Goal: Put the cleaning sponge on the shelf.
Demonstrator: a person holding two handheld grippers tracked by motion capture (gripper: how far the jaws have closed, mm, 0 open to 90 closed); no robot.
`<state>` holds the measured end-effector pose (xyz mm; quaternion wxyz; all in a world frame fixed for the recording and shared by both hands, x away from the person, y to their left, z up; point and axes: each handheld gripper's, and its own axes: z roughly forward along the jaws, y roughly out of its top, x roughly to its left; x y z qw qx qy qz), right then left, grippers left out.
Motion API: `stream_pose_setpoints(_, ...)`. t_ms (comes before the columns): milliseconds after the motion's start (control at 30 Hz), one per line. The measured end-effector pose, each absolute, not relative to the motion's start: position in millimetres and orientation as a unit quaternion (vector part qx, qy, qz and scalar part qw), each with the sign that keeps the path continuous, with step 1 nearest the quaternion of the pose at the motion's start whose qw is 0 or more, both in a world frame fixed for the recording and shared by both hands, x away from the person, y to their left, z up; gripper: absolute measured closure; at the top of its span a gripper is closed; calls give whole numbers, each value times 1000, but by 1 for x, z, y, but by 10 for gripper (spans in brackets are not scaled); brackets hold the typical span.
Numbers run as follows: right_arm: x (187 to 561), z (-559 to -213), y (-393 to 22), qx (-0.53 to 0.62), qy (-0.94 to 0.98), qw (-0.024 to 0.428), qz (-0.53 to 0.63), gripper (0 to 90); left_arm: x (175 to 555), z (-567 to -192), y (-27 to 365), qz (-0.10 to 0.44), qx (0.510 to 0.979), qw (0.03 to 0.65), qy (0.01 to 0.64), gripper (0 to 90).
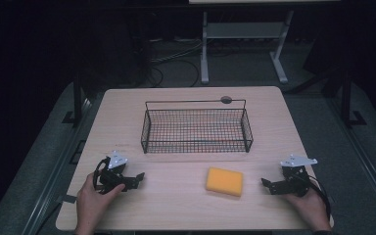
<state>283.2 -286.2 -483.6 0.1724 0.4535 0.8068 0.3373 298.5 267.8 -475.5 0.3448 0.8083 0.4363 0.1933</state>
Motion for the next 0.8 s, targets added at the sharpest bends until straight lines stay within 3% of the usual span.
stream_pose_setpoints(167, 283, -483, -286, 453, 807, 172, 337, 18, 298, -476, 268, 193, 809, 344, 436, 126)
stream_pose_setpoints(400, 280, -476, -292, 449, 810, 160, 342, 171, 298, -476, 268, 193, 808, 345, 436, 126)
stream_pose_setpoints(633, 273, -462, -293, 439, 809, 142, 364, 459, 298, -475, 268, 194, 808, 345, 436, 127)
stream_pose_setpoints(667, 273, -462, -293, 439, 809, 142, 364, 459, 298, -475, 268, 194, 808, 345, 436, 127)
stream_pose_setpoints(700, 270, -459, -292, 435, 812, 131, 367, 585, 298, -476, 268, 194, 808, 345, 436, 127)
stream_pose_setpoints(800, 266, -456, -290, 422, 818, 121, 372, 751, 298, -475, 268, 194, 808, 344, 436, 127)
